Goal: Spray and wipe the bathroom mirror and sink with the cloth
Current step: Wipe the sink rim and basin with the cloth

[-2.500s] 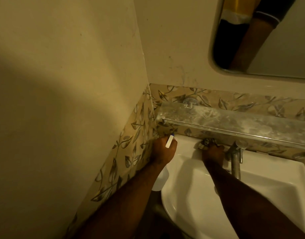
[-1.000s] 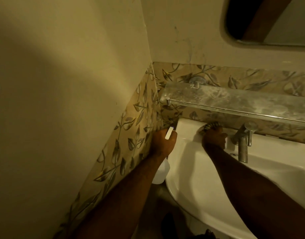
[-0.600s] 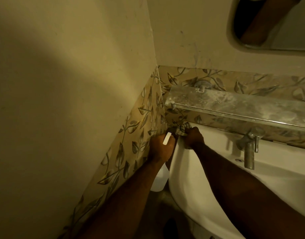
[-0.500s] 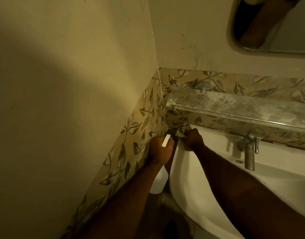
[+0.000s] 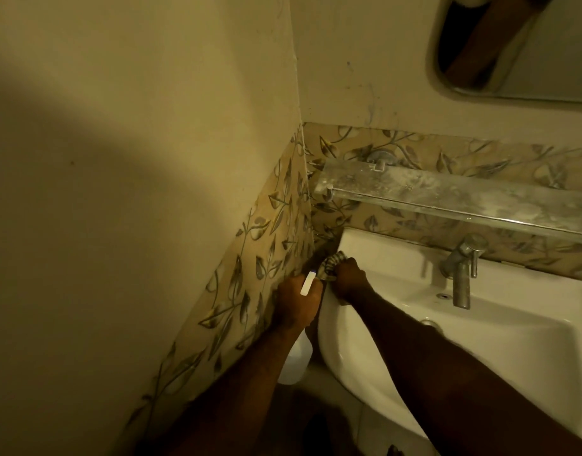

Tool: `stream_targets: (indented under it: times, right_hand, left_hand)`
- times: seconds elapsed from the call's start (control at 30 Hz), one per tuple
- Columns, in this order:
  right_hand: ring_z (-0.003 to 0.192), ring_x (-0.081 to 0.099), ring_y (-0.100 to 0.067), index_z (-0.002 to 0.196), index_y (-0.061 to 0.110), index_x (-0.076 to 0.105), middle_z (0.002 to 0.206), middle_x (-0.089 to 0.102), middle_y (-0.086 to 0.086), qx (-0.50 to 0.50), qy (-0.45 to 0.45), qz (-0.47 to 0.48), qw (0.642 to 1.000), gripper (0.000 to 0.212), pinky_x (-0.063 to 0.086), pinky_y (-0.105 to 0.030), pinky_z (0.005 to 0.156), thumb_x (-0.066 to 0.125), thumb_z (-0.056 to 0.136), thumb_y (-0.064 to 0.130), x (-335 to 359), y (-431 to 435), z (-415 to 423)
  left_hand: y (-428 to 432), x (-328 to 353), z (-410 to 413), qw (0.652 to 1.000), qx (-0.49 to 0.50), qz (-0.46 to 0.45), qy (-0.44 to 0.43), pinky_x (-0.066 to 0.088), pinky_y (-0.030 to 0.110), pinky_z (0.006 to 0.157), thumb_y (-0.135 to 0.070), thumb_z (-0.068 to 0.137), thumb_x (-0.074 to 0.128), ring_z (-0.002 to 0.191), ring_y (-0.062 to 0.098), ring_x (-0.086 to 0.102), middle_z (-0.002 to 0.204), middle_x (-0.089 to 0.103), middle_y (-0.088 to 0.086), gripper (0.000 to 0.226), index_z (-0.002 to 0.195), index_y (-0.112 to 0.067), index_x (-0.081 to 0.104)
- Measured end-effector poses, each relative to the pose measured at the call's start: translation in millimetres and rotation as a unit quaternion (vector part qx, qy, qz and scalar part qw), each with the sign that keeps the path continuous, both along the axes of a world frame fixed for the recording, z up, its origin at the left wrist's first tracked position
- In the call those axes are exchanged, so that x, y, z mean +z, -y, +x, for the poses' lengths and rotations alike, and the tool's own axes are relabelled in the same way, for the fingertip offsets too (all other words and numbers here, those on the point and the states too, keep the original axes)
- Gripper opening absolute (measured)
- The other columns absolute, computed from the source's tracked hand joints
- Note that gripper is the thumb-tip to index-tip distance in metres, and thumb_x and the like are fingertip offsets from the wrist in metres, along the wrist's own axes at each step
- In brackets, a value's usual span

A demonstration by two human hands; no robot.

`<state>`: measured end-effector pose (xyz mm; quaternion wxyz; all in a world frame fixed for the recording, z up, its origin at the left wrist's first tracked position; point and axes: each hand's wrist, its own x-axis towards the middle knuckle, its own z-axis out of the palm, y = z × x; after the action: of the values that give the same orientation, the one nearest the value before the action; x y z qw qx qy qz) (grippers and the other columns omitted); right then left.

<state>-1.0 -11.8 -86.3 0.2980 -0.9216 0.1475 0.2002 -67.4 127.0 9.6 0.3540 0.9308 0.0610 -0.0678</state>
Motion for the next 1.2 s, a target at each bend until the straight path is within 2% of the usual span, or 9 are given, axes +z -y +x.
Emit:
stream_targets:
  times: [0.17, 0.3, 0.5, 0.67, 0.8, 0.87, 0.97, 1.1, 1.2]
  right_hand:
    - [0.135, 0.045, -0.041, 0.154, 0.012, 0.036, 0.153, 0.035, -0.015, 0.01, -0.024, -0.003, 1.0, 0.06, 0.04, -0.044, 0.114, 0.056, 0.099, 0.026, 2.8, -10.5, -15.6]
    - [0.133, 0.047, -0.041, 0.153, 0.012, 0.038, 0.152, 0.037, -0.016, 0.024, -0.013, -0.015, 1.0, 0.056, 0.039, -0.046, 0.115, 0.053, 0.102, 0.029, -0.4, -19.0, -32.9]
    - [0.126, 0.051, -0.042, 0.151, 0.012, 0.04, 0.148, 0.04, -0.017, 0.047, 0.0, -0.03, 0.998, 0.055, 0.043, -0.048, 0.111, 0.053, 0.101, 0.03, -5.9, -29.8, -57.8]
    - [0.13, 0.049, -0.039, 0.15, 0.017, 0.04, 0.149, 0.041, -0.012, 0.049, 0.001, -0.016, 0.999, 0.056, 0.044, -0.049, 0.11, 0.054, 0.099, 0.034, -3.7, -41.2, -85.7]
    - [0.129, 0.05, -0.037, 0.147, 0.018, 0.041, 0.145, 0.045, -0.011, 0.06, -0.018, -0.012, 0.998, 0.057, 0.046, -0.048, 0.106, 0.052, 0.098, 0.043, 1.5, -48.2, -112.2]
    - [0.127, 0.05, -0.035, 0.146, 0.016, 0.042, 0.143, 0.046, -0.012, 0.086, -0.03, -0.039, 0.995, 0.056, 0.048, -0.047, 0.102, 0.057, 0.097, 0.037, 4.2, -50.4, -127.9]
    - [0.127, 0.048, -0.033, 0.145, 0.015, 0.044, 0.142, 0.045, -0.009, 0.119, -0.03, -0.062, 0.991, 0.055, 0.049, -0.047, 0.1, 0.061, 0.096, 0.035, 9.7, -50.8, -150.9]
    - [0.126, 0.049, -0.032, 0.145, 0.018, 0.045, 0.14, 0.046, -0.007, 0.13, -0.02, -0.064, 0.989, 0.056, 0.05, -0.047, 0.096, 0.062, 0.096, 0.039, 9.7, -49.9, -186.2]
    - [0.121, 0.057, -0.033, 0.145, 0.018, 0.041, 0.135, 0.051, -0.011, 0.092, 0.006, -0.055, 0.994, 0.058, 0.051, -0.045, 0.097, 0.062, 0.096, 0.041, 12.5, -47.2, -212.7]
  left_hand:
    - [-6.5, -1.4, -14.7, 0.999, 0.017, 0.01, -0.043, 0.06, 0.035, 0.079, -0.032, 0.1, 0.049, 0.082, 0.025, 0.072, 0.092, 0.074, 0.012, 0.034, 0.102, -0.004, 0.067]
    - [-14.4, -3.7, -25.9, 0.999, -0.01, 0.044, -0.003, 0.049, 0.021, 0.076, -0.033, 0.101, 0.048, 0.088, 0.023, 0.07, 0.095, 0.073, 0.009, 0.035, 0.104, -0.006, 0.069]
    - [-23.6, -10.0, -40.0, 0.999, -0.004, 0.04, -0.019, 0.046, 0.023, 0.07, -0.036, 0.1, 0.048, 0.077, 0.018, 0.067, 0.09, 0.073, 0.008, 0.037, 0.097, -0.007, 0.07]
    - [-36.6, -32.5, -59.9, 0.995, -0.019, -0.082, -0.048, 0.058, 0.048, 0.064, -0.036, 0.093, 0.053, 0.066, 0.035, 0.066, 0.071, 0.068, 0.013, 0.032, 0.081, -0.008, 0.063]
    - [-35.4, -36.6, -75.6, 0.996, -0.005, -0.079, -0.037, 0.058, 0.05, 0.064, -0.035, 0.093, 0.052, 0.064, 0.034, 0.066, 0.066, 0.065, 0.009, 0.028, 0.073, -0.015, 0.058]
    - [-29.9, -30.7, -87.4, 0.995, 0.004, -0.092, -0.032, 0.058, 0.046, 0.069, -0.03, 0.095, 0.053, 0.071, 0.035, 0.068, 0.074, 0.069, 0.013, 0.026, 0.077, -0.014, 0.062]
    - [-20.8, -24.8, -106.6, 0.999, 0.027, -0.043, -0.009, 0.043, 0.022, 0.081, -0.023, 0.099, 0.052, 0.093, 0.025, 0.065, 0.098, 0.071, 0.016, 0.028, 0.103, -0.001, 0.069]
    - [-25.0, -28.6, -132.9, 0.996, 0.01, -0.079, -0.037, 0.056, 0.043, 0.071, -0.03, 0.095, 0.055, 0.077, 0.035, 0.069, 0.081, 0.072, 0.016, 0.029, 0.086, -0.005, 0.067]
    - [-22.7, -28.8, -153.2, 0.998, -0.006, -0.066, -0.022, 0.05, 0.039, 0.065, -0.026, 0.095, 0.054, 0.074, 0.037, 0.066, 0.077, 0.069, 0.019, 0.028, 0.082, -0.003, 0.066]
